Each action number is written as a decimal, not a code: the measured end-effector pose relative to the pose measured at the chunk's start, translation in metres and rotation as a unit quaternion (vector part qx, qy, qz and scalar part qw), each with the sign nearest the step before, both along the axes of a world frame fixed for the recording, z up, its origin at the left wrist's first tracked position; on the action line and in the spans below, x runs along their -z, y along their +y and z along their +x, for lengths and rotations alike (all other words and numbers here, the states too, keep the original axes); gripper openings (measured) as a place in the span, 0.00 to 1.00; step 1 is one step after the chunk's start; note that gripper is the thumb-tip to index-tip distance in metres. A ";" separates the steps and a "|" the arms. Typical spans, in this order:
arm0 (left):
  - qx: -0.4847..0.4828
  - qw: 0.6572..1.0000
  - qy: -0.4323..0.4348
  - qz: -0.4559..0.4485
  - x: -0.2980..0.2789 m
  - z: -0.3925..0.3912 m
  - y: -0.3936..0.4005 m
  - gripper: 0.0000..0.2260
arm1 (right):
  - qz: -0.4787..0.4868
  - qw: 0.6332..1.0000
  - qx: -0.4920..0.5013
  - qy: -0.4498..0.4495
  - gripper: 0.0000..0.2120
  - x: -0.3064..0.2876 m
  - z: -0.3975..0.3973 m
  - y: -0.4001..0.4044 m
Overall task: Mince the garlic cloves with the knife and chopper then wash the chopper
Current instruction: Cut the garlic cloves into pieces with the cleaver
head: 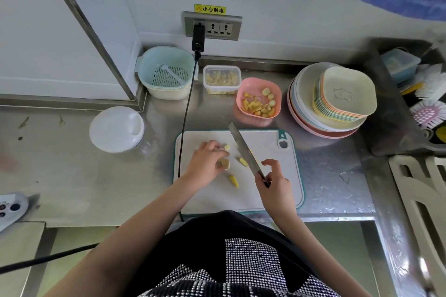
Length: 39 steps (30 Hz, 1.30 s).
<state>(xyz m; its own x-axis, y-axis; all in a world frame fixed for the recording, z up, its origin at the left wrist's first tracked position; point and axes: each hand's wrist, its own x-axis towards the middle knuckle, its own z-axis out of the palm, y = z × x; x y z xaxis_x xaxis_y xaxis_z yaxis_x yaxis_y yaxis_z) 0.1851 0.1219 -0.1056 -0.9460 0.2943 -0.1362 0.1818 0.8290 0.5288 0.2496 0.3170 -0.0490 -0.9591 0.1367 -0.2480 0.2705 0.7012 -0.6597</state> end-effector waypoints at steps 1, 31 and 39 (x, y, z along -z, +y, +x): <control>0.018 1.000 -0.002 -0.025 -0.001 -0.001 0.003 0.14 | 0.000 1.000 0.004 0.002 0.11 -0.001 0.000 0.001; -0.095 0.991 -0.019 0.086 0.003 0.010 -0.006 0.10 | 0.019 0.999 -0.028 0.010 0.11 0.001 0.010 -0.002; -0.200 0.965 -0.062 0.156 0.012 0.040 -0.027 0.10 | 0.303 0.917 -0.212 0.149 0.22 0.008 0.008 -0.025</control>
<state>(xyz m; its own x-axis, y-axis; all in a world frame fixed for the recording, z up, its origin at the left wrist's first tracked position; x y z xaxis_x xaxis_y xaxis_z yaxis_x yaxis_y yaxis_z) 0.2248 0.0950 -0.1172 -0.9748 -0.0455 -0.2184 -0.1995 0.6162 0.7619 0.2576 0.2924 -0.0571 -0.9708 -0.2377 0.0328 -0.2399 0.9641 -0.1138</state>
